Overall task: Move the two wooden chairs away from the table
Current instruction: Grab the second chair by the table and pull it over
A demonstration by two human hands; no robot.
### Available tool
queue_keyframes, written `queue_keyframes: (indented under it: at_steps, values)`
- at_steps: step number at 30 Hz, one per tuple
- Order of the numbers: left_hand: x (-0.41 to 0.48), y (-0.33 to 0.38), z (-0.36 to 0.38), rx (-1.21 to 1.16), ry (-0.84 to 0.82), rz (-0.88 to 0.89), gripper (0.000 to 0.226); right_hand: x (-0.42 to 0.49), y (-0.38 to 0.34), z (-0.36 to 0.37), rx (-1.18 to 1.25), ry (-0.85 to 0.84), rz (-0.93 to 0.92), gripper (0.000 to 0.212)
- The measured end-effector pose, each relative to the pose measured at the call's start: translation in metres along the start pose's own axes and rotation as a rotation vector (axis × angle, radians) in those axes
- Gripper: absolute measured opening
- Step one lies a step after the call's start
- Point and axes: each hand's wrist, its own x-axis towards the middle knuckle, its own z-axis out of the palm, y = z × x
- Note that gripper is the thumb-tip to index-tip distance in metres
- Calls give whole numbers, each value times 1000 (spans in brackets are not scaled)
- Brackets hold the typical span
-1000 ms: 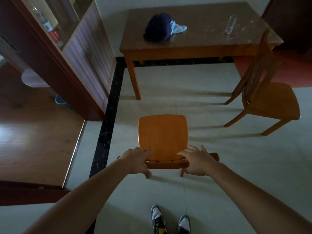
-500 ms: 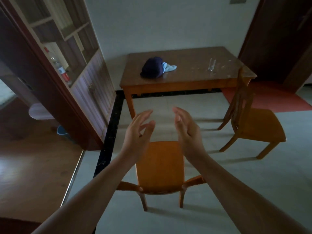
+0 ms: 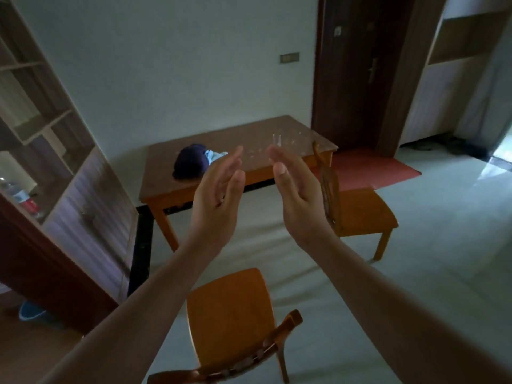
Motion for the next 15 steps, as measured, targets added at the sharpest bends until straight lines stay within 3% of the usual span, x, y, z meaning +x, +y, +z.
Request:
queue_keyframes:
  at_steps: [7,12,15]
  values:
    - [28,-6,89,-108,-141,40,67,1,2,-88,-100,167,-17,55]
    - [45,-13,171,-200,-198,14,59,8,12,-164,-161,261,9,39]
    - [60,-17,221,-236,-218,-4,62,21,25,-210,-200,307,27,42]
